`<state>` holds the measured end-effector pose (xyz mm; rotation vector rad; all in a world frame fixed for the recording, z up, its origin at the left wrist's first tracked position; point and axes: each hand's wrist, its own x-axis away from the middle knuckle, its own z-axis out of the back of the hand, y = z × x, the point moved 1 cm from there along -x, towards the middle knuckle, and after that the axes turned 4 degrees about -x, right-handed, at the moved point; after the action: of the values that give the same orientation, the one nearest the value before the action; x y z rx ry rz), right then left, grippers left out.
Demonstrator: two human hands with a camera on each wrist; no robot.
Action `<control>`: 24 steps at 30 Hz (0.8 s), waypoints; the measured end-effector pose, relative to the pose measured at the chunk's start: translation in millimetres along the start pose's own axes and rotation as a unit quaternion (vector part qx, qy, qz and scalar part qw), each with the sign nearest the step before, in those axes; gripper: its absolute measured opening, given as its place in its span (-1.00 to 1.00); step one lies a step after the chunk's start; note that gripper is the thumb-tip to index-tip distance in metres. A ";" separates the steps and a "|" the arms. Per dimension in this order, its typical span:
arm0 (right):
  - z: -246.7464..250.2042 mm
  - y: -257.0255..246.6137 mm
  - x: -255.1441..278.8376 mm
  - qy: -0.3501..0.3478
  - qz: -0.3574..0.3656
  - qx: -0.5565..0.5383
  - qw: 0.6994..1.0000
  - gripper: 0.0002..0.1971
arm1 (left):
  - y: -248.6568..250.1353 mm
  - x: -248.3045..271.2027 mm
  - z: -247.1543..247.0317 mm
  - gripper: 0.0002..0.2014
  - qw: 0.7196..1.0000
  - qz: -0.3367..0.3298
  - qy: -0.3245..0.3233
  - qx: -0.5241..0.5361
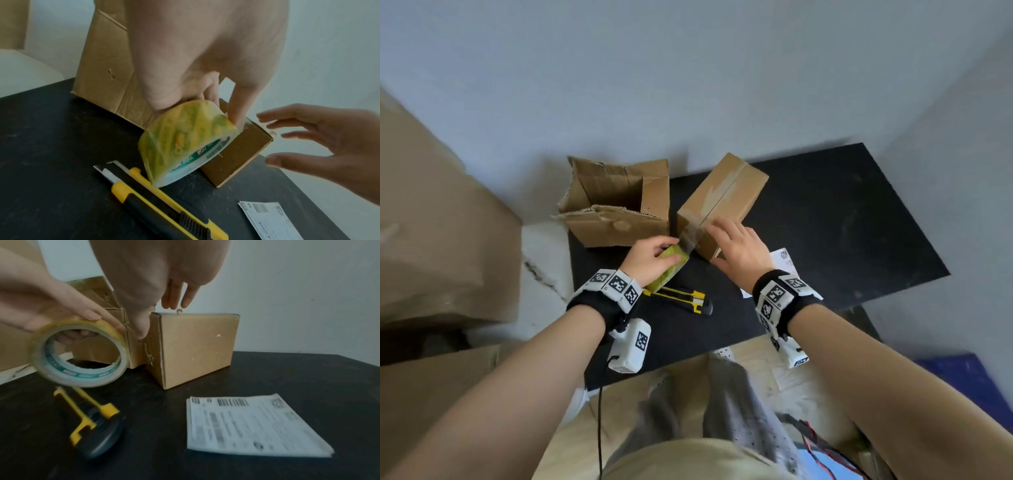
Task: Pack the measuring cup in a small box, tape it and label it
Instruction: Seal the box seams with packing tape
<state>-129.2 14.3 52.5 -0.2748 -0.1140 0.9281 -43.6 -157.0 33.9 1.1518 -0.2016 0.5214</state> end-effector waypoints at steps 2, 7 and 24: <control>-9.8 -10.4 16.5 0.045 -0.005 0.004 0.999 -0.38 | -2.3 1.3 1.4 -0.61 1.000 -0.013 -0.012 -0.021; -44.2 -36.6 47.4 0.033 -0.018 -0.012 0.999 -0.56 | -5.4 5.0 6.6 -0.58 0.999 -0.033 -0.027 -0.033; -94.7 -54.0 44.3 -0.176 -0.113 -0.012 0.978 -0.40 | -7.5 10.2 7.0 -0.58 0.999 -0.017 -0.031 -0.012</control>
<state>-40.7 1.8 -24.1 -0.1146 -0.4733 0.7420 -30.3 -162.7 34.8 1.1462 -0.2411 0.4530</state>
